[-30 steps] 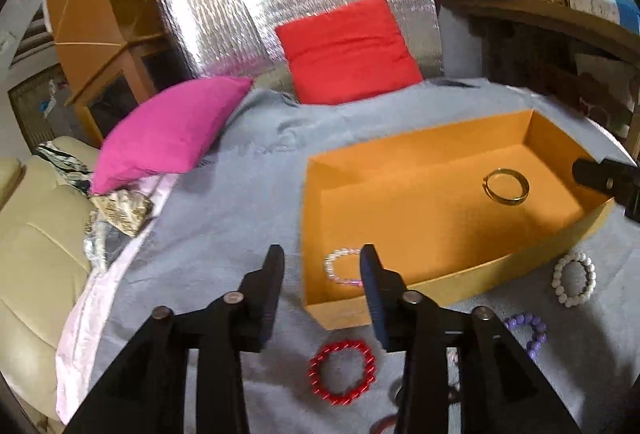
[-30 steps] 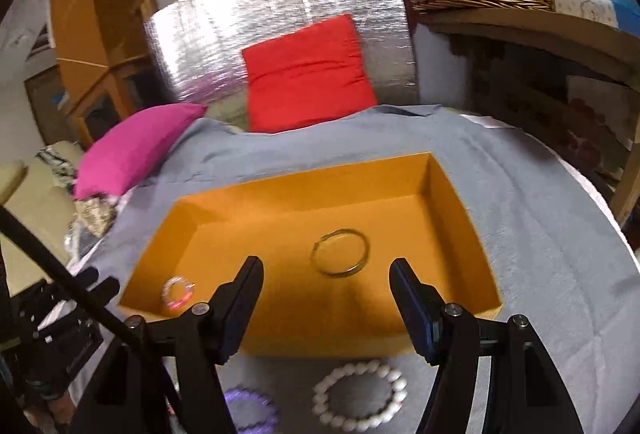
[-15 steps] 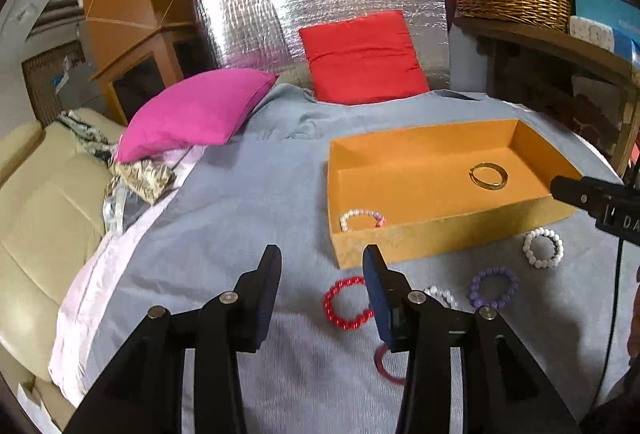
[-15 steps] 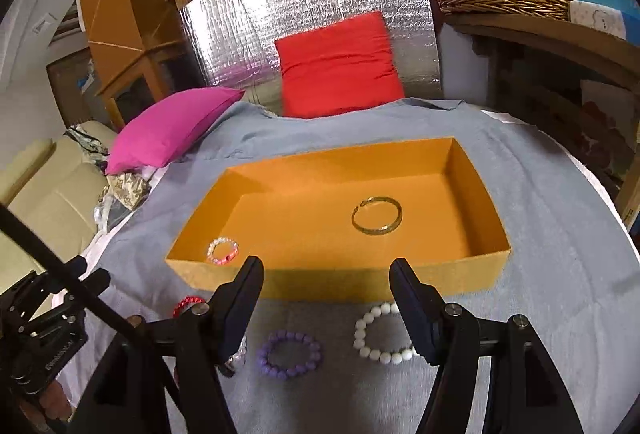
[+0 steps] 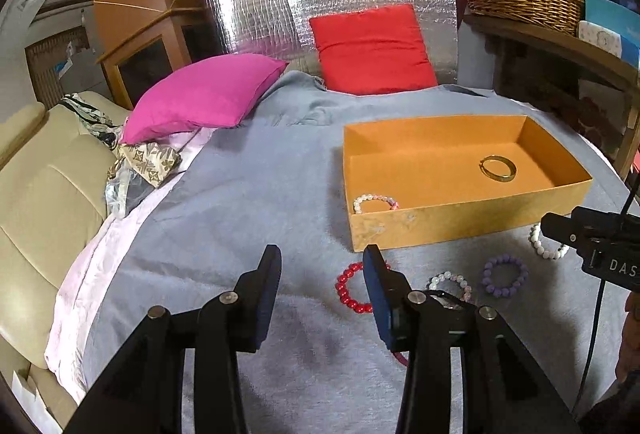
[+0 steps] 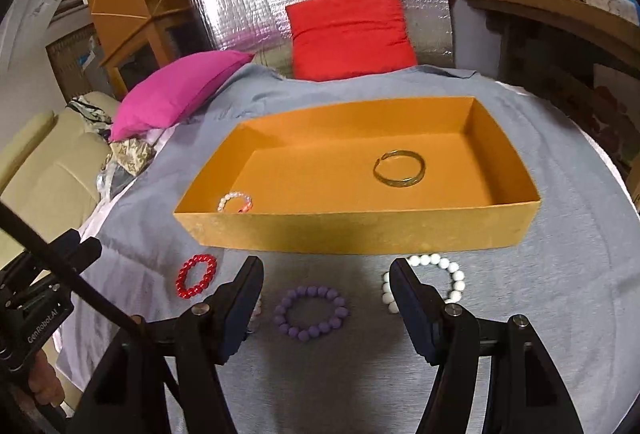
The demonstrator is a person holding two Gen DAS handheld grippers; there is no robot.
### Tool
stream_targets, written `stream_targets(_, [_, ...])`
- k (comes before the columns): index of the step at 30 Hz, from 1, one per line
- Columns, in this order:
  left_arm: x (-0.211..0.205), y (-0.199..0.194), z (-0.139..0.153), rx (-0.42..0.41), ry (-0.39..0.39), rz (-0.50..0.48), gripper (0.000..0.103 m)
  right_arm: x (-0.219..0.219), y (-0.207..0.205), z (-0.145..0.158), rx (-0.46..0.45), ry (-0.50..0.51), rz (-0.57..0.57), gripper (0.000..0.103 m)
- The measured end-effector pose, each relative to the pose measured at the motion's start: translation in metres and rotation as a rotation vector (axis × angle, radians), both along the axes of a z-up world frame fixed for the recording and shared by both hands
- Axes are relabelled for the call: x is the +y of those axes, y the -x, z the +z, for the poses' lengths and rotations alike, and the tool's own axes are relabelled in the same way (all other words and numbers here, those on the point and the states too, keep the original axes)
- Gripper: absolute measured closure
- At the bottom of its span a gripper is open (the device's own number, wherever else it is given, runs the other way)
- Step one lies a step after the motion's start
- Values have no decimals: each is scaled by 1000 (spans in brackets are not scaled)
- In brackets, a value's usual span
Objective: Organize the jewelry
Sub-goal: 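Withdraw both open tools from the box toward the remaining bracelets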
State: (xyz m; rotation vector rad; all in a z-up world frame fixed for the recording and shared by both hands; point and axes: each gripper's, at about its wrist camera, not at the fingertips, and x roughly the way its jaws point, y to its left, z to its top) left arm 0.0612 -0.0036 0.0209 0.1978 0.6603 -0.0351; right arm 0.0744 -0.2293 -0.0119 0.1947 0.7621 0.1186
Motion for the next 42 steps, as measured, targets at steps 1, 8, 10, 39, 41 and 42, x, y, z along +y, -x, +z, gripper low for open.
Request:
stream_targets(1, [1,0,0,0,-1,0,60,3,-1,-1,5,0,5,34])
stream_targets(8, [10,2,-7,12,-11,7,60,16,-8,-8,34,14,31,34])
stream_targets(10, [15,1,-10,21,-13,13,60,18,-11,-11,48,17,35,34])
stream_targets(39, [51,-24,-69,218,-57,45,52,36,-36,-52,206,29,79,32])
stream_targets(41, [51,-28,-74,252,-22,31,49,32,-37,-52,206,19,76,32])
stream_targets(42, [51,-29,-76,265,2,19,49,30,-37,-52,207,8,76,32])
